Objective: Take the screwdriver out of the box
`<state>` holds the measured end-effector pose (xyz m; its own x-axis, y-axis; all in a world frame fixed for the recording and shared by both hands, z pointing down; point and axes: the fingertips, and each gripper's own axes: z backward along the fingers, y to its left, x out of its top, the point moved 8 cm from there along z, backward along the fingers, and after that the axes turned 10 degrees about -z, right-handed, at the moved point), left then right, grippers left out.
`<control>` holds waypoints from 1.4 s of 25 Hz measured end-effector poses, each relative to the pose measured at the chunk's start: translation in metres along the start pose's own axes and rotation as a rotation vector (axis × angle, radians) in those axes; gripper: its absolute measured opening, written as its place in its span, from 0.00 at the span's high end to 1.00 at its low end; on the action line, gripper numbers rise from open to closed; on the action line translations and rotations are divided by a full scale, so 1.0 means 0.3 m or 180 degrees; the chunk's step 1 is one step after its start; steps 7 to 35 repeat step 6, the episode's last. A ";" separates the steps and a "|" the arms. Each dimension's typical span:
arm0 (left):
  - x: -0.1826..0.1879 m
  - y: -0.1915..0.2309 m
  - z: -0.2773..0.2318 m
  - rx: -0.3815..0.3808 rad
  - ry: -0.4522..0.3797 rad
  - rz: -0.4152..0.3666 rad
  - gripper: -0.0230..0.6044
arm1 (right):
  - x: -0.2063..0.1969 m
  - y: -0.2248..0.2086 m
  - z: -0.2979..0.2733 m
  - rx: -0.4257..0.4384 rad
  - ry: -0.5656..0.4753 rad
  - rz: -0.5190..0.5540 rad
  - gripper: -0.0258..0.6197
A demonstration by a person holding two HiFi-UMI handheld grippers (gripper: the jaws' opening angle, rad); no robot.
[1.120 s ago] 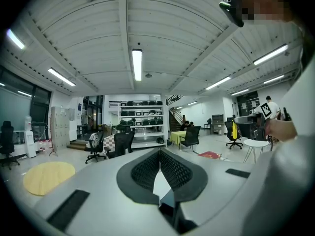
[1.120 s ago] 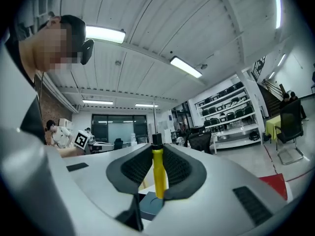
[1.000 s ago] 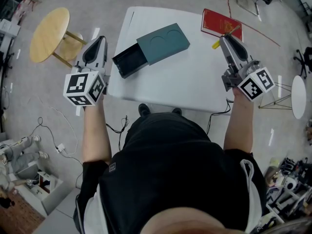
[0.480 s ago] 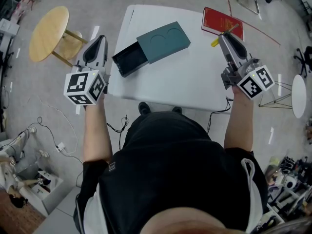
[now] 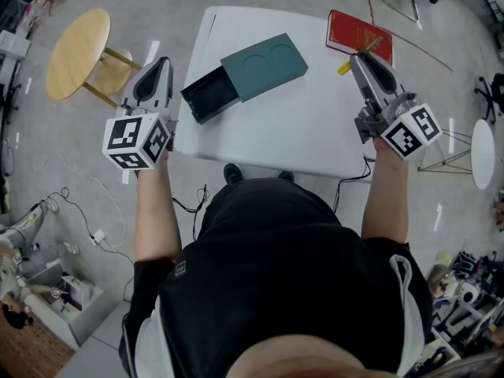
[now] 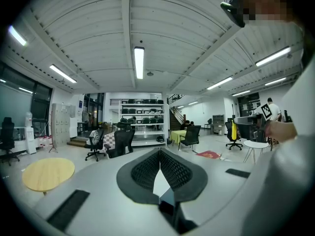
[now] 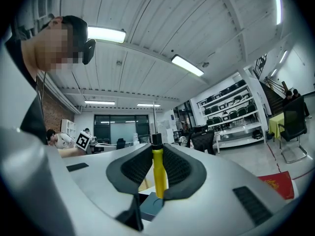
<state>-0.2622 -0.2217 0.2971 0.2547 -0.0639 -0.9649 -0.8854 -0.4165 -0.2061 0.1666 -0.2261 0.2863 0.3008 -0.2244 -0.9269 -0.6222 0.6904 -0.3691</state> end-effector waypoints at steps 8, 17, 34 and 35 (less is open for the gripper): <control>-0.012 -0.003 0.004 0.0031 0.0006 0.0003 0.94 | -0.010 -0.011 0.009 0.0000 -0.0018 -0.0022 0.83; -0.012 -0.003 0.004 0.0031 0.0006 0.0003 0.94 | -0.010 -0.011 0.009 0.0000 -0.0018 -0.0022 0.83; -0.012 -0.003 0.004 0.0031 0.0006 0.0003 0.94 | -0.010 -0.011 0.009 0.0000 -0.0018 -0.0022 0.83; -0.012 -0.003 0.004 0.0031 0.0006 0.0003 0.94 | -0.010 -0.011 0.009 0.0000 -0.0018 -0.0022 0.83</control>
